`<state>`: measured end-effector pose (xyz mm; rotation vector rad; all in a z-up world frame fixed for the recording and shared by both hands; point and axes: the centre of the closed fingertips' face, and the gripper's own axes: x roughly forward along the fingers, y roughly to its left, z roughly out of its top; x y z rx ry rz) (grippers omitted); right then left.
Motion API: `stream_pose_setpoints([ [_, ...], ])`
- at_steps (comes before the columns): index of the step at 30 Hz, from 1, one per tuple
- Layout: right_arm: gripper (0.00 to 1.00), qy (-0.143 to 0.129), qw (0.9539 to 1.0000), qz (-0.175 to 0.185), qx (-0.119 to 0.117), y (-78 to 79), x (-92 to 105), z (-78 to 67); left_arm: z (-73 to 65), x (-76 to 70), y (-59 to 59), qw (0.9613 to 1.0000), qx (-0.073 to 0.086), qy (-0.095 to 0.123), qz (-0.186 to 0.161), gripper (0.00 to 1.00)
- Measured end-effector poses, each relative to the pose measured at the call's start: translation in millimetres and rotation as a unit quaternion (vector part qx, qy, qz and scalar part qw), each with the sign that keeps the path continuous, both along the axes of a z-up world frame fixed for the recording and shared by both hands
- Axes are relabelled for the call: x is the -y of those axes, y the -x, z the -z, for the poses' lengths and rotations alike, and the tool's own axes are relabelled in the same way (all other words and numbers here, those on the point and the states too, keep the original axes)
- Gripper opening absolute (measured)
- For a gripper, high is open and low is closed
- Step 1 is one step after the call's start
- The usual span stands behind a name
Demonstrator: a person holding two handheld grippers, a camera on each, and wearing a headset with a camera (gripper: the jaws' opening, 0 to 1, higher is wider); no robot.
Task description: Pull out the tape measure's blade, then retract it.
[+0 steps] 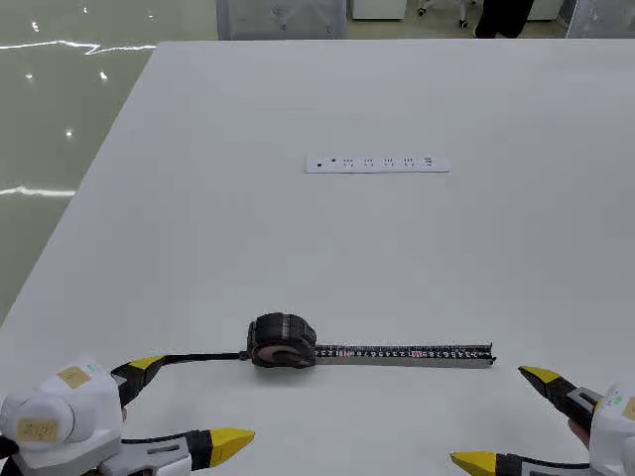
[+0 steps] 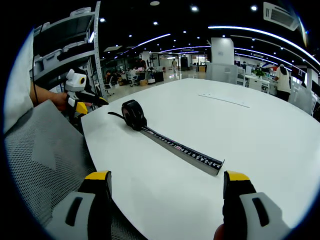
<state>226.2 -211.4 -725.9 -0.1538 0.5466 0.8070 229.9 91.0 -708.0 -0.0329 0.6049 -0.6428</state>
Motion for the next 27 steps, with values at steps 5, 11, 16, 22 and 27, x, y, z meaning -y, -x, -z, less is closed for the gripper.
stream_pose_setpoints([
  [5,0.89,0.000,1.0000,0.001,0.002,-2.2,1.3,-1.9,-7.9,6.7,-5.7,1.0000,-0.002,0.004,0.004,0.96],
  [11,0.89,-0.003,1.0000,0.007,0.006,-4.6,5.6,-4.8,-14.2,17.7,-10.8,0.9998,-0.011,0.015,0.004,0.96],
  [16,0.89,-0.004,0.9999,0.011,0.008,-5.3,9.2,-5.1,-12.1,26.4,-16.6,0.9998,-0.017,0.008,0.009,0.96],
  [22,0.89,-0.004,0.9999,0.013,0.010,-7.0,11.7,-6.6,-9.2,33.8,-22.6,0.9996,-0.026,0.000,0.008,0.95],
  [27,0.88,-0.006,0.9997,0.018,0.014,-8.9,14.5,-9.6,-10.3,39.0,-30.1,0.9996,-0.026,-0.012,0.002,0.94],
])
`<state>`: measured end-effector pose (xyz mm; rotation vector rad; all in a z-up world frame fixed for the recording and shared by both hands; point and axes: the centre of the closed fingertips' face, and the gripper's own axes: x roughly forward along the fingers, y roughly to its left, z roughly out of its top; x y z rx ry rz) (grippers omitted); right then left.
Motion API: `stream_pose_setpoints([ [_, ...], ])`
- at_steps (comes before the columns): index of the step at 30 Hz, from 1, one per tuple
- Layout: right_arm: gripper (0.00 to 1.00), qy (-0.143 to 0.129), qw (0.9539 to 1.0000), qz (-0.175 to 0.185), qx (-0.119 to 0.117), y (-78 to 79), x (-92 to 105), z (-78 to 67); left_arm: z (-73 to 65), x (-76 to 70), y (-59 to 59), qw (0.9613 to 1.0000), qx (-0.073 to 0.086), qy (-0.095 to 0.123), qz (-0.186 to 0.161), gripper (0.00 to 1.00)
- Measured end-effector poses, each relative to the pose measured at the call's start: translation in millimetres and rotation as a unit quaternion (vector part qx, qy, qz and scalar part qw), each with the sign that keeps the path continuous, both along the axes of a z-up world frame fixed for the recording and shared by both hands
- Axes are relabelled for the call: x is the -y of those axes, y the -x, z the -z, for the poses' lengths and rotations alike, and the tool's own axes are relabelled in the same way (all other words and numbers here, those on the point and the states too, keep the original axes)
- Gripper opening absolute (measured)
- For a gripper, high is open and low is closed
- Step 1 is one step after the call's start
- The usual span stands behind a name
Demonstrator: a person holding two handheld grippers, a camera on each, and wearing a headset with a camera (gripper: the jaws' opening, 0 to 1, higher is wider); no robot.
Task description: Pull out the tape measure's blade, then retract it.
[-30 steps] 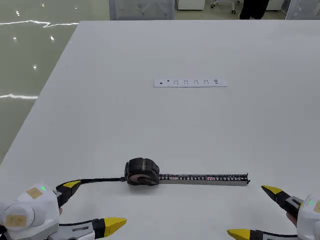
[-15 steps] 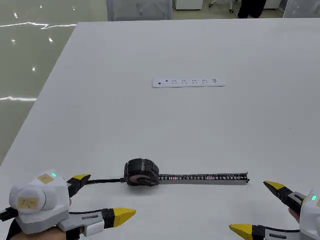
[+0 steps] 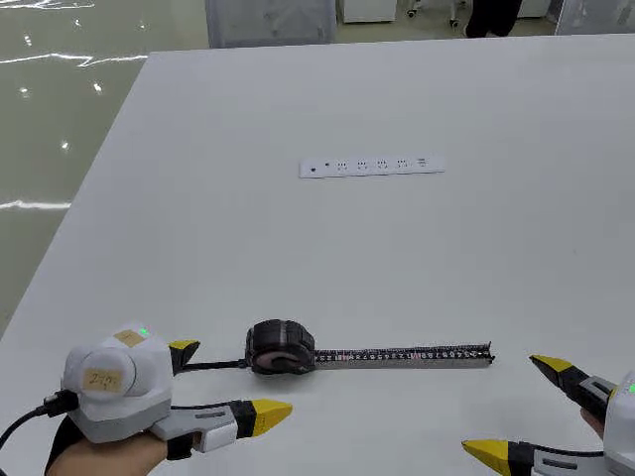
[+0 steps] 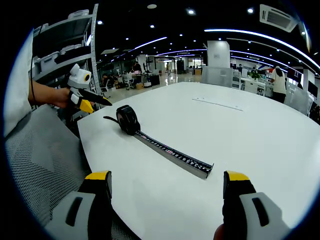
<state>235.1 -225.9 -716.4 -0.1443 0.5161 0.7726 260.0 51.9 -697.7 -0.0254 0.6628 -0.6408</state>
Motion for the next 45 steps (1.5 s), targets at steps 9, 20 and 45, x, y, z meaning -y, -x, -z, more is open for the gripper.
stream_pose_setpoints([
  [9,0.88,0.002,1.0000,0.000,0.001,-0.6,0.2,-0.6,0.1,4.4,-6.4,1.0000,-0.004,-0.003,-0.007,0.93],
  [20,0.88,-0.006,0.9999,0.008,0.003,-2.8,6.0,-3.8,7.7,28.8,-19.5,0.9994,-0.026,-0.003,-0.020,0.90],
  [45,0.85,-0.018,0.9996,0.018,0.009,-8.8,8.6,-7.4,26.5,44.1,-35.7,0.9969,-0.034,0.007,-0.071,0.87],
])
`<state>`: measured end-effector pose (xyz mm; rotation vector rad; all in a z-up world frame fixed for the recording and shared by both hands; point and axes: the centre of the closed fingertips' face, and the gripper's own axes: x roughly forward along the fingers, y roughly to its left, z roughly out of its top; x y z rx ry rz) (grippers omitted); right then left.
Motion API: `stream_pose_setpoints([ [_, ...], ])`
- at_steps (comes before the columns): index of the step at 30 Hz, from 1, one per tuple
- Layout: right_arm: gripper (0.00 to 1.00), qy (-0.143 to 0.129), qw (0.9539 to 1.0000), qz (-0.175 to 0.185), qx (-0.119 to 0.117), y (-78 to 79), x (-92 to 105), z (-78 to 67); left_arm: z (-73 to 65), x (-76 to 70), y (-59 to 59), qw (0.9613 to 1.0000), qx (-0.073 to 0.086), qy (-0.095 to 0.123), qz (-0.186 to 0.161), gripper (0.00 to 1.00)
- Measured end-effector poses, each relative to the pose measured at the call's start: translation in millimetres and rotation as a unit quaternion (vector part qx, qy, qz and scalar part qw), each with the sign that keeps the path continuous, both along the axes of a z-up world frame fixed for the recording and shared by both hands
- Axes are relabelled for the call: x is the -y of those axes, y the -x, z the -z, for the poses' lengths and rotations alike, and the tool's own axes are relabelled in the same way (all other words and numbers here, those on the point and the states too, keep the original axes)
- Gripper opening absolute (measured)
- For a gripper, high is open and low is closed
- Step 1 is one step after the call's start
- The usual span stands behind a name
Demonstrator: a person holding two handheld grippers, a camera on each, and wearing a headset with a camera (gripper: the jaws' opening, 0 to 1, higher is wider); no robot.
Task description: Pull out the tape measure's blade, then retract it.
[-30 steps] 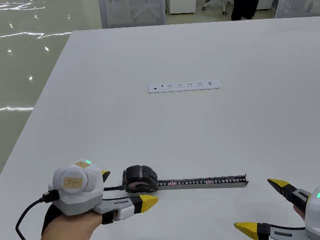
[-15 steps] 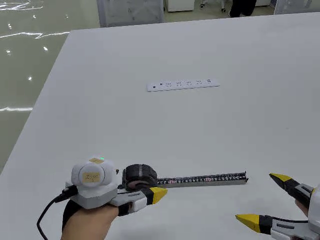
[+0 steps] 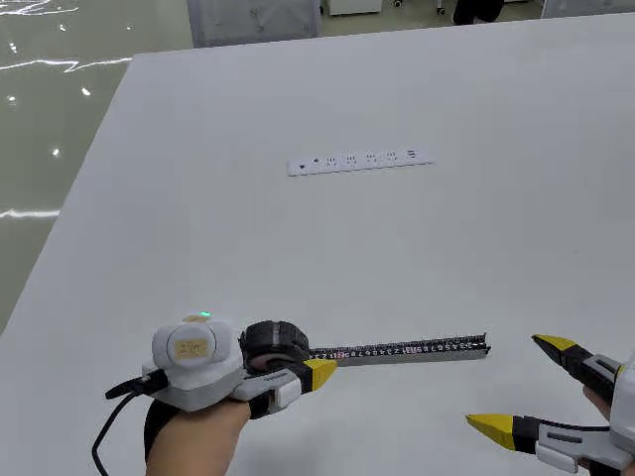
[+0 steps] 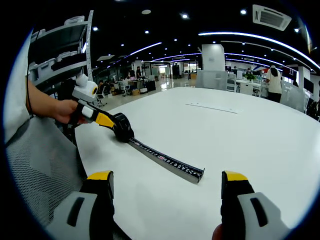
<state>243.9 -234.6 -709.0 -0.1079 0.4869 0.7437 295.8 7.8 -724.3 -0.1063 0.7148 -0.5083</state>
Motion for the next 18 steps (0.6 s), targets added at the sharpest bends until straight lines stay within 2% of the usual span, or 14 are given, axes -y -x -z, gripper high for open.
stream_pose_setpoints([
  [2,0.85,0.000,1.0000,0.000,0.000,0.0,-0.1,0.0,0.1,0.0,-0.2,1.0000,0.001,0.000,-0.001,0.86],
  [5,0.85,-0.004,1.0000,0.001,0.001,-1.7,0.8,-1.5,4.6,-1.3,0.4,0.9995,-0.006,0.021,-0.023,0.85],
  [8,0.84,-0.001,1.0000,0.003,0.002,-3.5,4.4,0.7,6.0,-2.2,0.4,0.9994,-0.003,0.018,-0.029,0.85],
  [16,0.84,0.003,1.0000,0.001,0.004,-3.6,4.4,1.2,5.3,-1.7,-1.4,0.9984,-0.004,0.025,-0.050,0.85],
  [18,0.84,0.003,1.0000,0.000,0.004,-4.2,4.1,1.3,6.3,-0.6,-1.4,0.9986,-0.003,0.016,-0.050,0.85],
])
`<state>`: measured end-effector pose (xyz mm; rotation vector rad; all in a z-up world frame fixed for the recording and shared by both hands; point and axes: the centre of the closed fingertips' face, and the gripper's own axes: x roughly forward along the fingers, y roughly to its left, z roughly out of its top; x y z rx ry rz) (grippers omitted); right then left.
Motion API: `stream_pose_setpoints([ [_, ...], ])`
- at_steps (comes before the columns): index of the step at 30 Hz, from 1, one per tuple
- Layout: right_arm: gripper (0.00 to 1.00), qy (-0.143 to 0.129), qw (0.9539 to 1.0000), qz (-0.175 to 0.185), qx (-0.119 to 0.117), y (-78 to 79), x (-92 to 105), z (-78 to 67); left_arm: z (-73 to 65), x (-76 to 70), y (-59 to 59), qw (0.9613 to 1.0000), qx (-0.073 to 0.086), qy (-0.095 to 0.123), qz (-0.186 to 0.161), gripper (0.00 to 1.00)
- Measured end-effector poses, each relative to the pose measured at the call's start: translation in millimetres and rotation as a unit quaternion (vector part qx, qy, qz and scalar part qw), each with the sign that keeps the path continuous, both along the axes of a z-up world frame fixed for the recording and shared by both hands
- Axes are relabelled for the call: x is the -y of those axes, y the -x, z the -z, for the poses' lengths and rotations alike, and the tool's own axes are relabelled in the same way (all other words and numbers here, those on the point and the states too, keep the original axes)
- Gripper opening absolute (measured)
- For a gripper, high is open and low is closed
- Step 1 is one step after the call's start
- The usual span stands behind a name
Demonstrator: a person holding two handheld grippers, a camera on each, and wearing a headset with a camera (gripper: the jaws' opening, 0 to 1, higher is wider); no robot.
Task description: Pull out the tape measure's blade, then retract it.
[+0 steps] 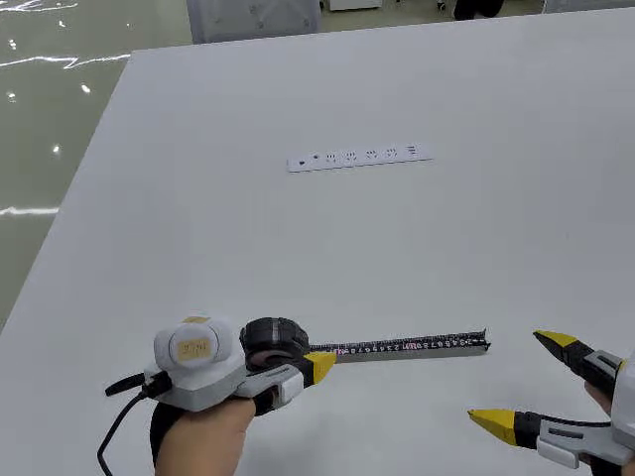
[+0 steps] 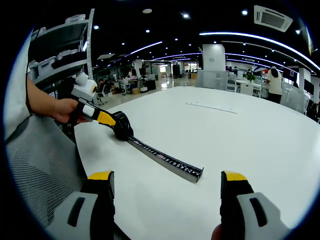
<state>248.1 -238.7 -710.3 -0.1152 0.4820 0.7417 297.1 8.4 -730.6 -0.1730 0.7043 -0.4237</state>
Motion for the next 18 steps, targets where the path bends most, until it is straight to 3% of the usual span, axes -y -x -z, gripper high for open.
stream_pose_setpoints([
  [18,0.77,-0.002,0.9995,-0.028,-0.013,-11.8,-7.9,5.2,3.5,-8.4,-6.2,0.9981,0.013,-0.015,-0.057,0.77],
])
